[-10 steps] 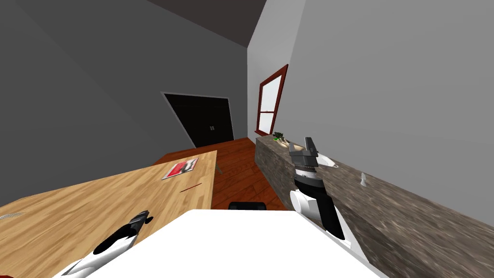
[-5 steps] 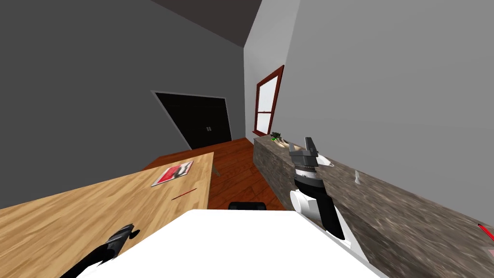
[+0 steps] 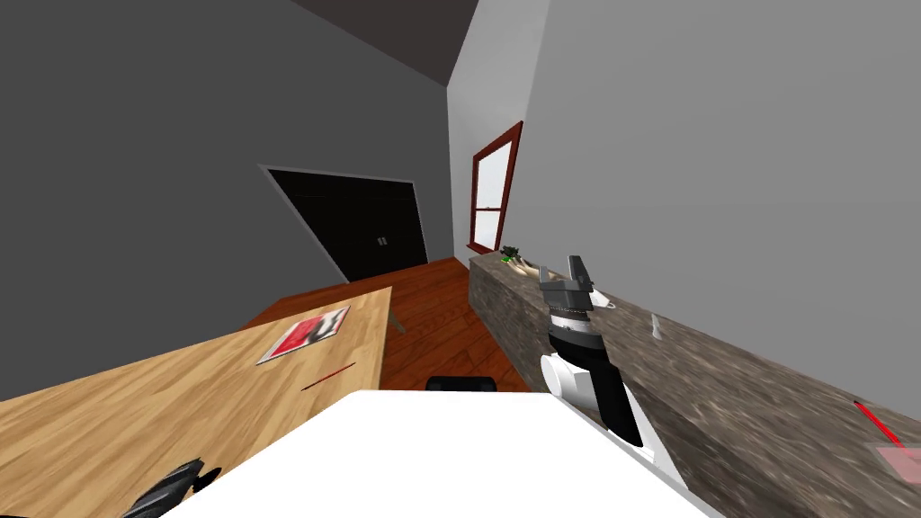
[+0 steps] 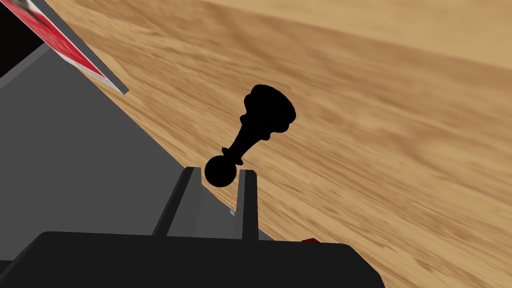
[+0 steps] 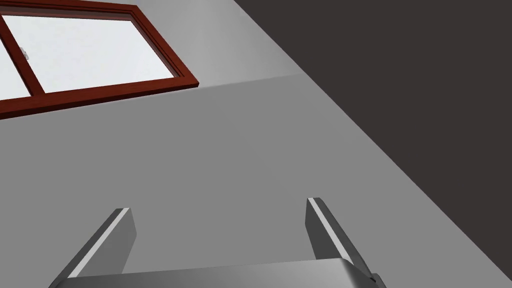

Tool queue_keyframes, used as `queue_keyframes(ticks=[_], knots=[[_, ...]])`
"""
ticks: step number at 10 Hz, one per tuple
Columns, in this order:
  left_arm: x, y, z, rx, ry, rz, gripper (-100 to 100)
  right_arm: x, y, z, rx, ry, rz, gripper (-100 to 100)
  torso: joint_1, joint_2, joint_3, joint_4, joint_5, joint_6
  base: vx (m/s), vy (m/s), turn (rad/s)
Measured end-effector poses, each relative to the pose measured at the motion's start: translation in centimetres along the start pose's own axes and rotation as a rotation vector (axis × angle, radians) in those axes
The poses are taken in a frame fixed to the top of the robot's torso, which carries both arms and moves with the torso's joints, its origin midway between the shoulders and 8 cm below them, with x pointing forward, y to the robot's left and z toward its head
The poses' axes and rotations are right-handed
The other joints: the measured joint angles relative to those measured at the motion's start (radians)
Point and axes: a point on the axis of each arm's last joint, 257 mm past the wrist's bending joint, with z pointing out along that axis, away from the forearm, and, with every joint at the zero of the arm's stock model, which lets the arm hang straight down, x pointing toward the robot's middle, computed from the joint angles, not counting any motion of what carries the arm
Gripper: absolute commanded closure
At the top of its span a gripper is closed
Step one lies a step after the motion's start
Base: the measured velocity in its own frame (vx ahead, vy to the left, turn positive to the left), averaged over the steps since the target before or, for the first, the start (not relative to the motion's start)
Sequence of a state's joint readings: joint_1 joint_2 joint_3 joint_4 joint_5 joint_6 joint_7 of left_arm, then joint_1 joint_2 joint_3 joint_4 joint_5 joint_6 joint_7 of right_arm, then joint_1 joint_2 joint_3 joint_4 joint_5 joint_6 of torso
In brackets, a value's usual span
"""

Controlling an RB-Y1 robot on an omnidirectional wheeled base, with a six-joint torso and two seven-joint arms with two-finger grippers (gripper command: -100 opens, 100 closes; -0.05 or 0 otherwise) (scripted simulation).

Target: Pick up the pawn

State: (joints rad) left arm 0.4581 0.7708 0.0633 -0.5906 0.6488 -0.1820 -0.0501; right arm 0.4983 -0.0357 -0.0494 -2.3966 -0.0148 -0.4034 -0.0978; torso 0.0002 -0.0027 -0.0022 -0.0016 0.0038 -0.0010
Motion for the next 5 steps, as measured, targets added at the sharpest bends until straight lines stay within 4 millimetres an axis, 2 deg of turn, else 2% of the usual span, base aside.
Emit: queue_keyframes(ticks=[1, 4, 5], knots=[[-0.7, 1.1, -0.5, -0.005, -0.007, -0.005, 100, 0.0, 0.0, 0.0, 0.000, 0.000, 0.000, 0, 0.000, 0.000, 0.000, 0.000, -0.001, -0.001, 0.026, 0.000, 0.016], [-2.7, 2.9, -1.7, -0.021, -0.027, -0.025, 100, 0.0, 0.0, 0.0, 0.000, 0.000, 0.000, 0, 0.001, 0.001, 0.000, 0.000, 0.000, 0.000, 0.036, -0.004, -0.068], [-2.8, 2.9, -1.7, -0.020, -0.029, -0.027, 0, 0.0, 0.0, 0.0, 0.000, 0.000, 0.000, 0, 0.001, 0.002, 0.001, 0.001, 0.000, 0.000, 0.000, 0.000, 0.000]])
